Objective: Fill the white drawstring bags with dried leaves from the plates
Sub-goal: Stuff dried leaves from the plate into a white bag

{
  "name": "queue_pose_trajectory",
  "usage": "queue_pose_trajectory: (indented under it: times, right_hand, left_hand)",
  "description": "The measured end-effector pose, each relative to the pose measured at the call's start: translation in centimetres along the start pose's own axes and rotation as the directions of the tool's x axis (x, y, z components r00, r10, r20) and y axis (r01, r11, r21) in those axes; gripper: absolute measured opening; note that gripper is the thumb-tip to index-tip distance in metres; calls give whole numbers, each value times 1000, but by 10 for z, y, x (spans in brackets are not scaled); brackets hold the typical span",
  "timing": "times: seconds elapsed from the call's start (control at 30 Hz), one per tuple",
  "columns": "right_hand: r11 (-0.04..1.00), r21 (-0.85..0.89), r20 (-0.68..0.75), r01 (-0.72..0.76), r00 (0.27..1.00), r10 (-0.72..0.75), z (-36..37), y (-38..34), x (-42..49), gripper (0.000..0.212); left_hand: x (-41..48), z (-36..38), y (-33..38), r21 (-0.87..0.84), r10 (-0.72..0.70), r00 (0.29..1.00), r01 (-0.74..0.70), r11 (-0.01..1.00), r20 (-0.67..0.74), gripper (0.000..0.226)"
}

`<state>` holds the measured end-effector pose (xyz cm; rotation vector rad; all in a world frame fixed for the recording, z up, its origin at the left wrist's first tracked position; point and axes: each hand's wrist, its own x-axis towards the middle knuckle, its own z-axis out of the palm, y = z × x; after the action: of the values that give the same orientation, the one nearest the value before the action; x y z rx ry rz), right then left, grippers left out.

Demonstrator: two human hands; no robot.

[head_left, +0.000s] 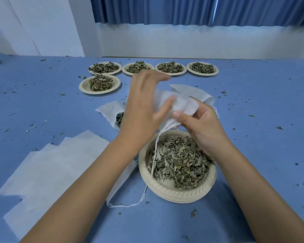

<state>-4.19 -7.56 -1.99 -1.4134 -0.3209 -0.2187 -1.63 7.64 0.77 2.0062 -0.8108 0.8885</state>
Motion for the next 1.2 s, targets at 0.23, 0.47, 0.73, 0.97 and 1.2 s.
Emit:
queue_pose_trajectory:
  times: [0.23,0.47,0.73,0.97,1.2]
  right_hand:
    - [996,89,-287,31,958,-4,-9,-1,6,24]
    - [993,121,-341,-9,939,50,-11,5,7,22]
    - [1000,4,-378,-25,926,25,-12,4,5,27]
    - [986,-129,-324,-107,944,60,-19,3,6,40]
    - [973,-131,-34,-191,982,188,5,11,-6,38]
  left_hand:
    - [-24,11,-6,-68,-174,970,165,984,-171,41]
    - [-22,11,-10,78,102,993,-106,991,55,39]
    - [-21,7,-21,-219,-102,964,158,963,246,16]
    - [-17,1,-26,-177,-134,990,125,976,-42,10]
    - [-22,8,-19,-176,-105,994,106,979,15,13]
